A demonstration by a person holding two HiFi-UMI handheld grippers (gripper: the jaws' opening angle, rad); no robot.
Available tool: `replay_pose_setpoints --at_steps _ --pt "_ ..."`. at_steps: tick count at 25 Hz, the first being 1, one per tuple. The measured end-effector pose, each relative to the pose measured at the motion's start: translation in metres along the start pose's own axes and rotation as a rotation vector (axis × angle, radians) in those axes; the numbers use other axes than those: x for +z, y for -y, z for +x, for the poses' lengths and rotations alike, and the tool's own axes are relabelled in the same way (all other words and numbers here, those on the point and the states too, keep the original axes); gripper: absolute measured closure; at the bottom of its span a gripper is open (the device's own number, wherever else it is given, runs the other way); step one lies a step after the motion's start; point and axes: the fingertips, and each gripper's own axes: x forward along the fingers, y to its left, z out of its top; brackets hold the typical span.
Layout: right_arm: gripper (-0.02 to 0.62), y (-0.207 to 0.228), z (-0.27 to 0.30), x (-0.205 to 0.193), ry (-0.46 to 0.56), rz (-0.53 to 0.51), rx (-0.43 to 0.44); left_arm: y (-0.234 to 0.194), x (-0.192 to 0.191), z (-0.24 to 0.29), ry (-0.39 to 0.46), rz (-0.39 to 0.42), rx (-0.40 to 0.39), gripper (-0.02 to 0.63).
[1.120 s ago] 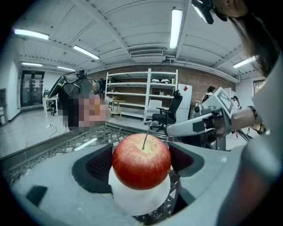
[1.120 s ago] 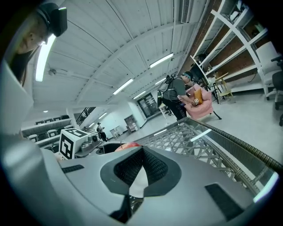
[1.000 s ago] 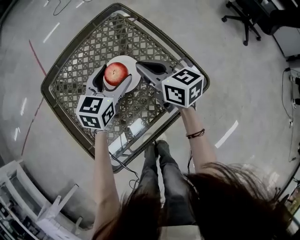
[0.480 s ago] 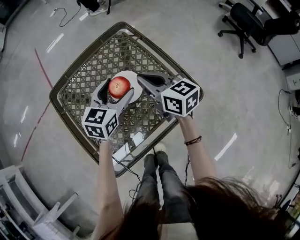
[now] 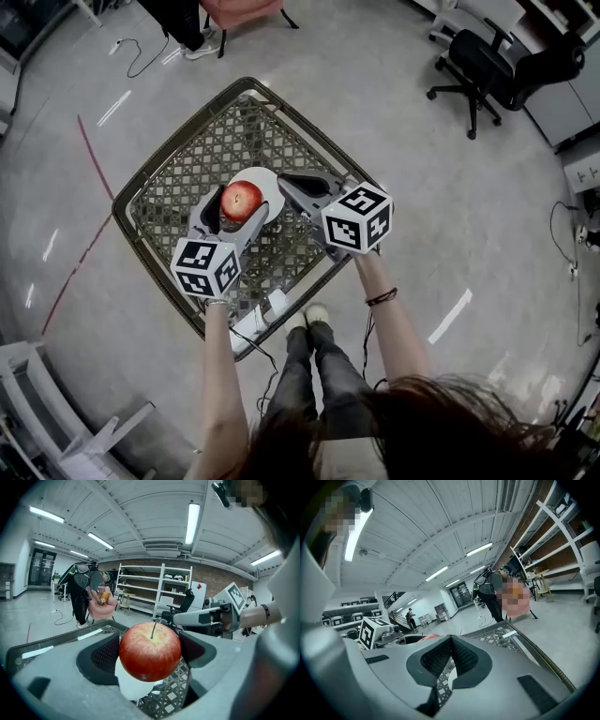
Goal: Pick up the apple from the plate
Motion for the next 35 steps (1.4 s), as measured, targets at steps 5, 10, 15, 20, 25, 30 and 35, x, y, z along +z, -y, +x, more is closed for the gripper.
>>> replay_pose_setpoints --at_steps 5,10,15,20,25,30,35 --pt "0.586 -0.012 -0.008 0.012 0.006 -0.013 0.004 0.013 0.013 -0.01 0.014 -0.007 -0.001 0.204" --pt "0.587 -0.028 -0.017 0.02 0.01 -0.017 0.005 0.022 0.02 -0.03 0.019 -0.02 0.003 0.204" --pt "0.586 -0.043 -0.024 0.031 0.02 -0.038 0.015 0.031 0.029 -0.044 0.038 -0.032 0.007 0.204" --pt "0.586 -0.055 -0.033 0.037 0.028 -0.039 0.022 0.044 0.038 -0.055 0.046 -0.036 0.004 0.204" --pt "0.586 -0.07 -0.037 0.038 0.019 -0.058 0.024 0.051 0.044 -0.07 0.05 -0.043 0.003 0.204" --pt "0.586 -0.083 -0.043 0.037 0.017 -0.083 0.033 0.061 0.044 -0.086 0.056 -0.045 -0.001 0.204" --pt "0.586 -0.097 -0.051 0.042 0.028 -0.104 0.043 0.074 0.051 -0.099 0.089 -0.053 -0.002 0.204"
